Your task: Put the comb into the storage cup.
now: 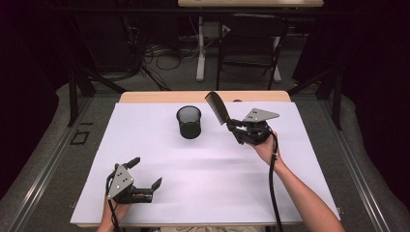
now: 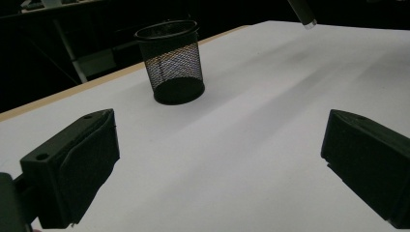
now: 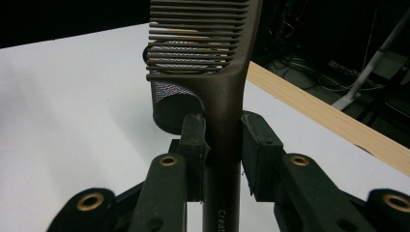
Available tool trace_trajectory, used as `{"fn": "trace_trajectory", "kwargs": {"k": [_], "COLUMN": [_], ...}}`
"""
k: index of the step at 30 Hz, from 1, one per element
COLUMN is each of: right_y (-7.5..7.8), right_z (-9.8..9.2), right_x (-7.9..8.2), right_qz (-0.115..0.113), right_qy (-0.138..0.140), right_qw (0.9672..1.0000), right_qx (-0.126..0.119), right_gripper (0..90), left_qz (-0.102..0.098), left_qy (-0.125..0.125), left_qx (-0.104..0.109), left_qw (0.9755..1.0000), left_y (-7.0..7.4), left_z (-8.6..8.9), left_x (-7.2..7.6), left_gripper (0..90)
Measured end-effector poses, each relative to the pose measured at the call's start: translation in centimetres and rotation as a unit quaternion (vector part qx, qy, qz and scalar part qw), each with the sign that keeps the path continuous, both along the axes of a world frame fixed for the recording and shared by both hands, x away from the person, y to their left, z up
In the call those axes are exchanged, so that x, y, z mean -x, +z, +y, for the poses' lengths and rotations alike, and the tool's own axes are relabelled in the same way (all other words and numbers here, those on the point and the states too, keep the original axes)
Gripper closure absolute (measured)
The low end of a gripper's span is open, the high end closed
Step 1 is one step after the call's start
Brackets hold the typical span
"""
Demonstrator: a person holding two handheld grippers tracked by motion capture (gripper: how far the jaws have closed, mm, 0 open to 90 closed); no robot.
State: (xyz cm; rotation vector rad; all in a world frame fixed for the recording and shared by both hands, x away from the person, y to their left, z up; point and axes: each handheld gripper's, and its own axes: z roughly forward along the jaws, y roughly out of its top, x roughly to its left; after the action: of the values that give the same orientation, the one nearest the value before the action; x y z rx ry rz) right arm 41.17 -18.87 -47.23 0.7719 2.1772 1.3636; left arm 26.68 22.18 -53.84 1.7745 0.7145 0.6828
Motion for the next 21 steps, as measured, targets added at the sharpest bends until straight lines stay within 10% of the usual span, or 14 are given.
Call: {"fn": "trace_trajectory", "kwargs": {"k": [21], "right_y": [0.58], "right_z": [0.61], "right_x": [-0.83], "right_qz": [-0.007], "right_qy": [-0.001], "right_qw": [1.0], "right_qx": [-0.006], "right_gripper": [72.9], "left_qz": [0.003], "left_qy": [-0.004], "left_qx": [0.001], "left_qw": [1.0], "left_y": [0.01], "left_z": [-0.04], "left_x": [0.0], "left_gripper": [0.1]}}
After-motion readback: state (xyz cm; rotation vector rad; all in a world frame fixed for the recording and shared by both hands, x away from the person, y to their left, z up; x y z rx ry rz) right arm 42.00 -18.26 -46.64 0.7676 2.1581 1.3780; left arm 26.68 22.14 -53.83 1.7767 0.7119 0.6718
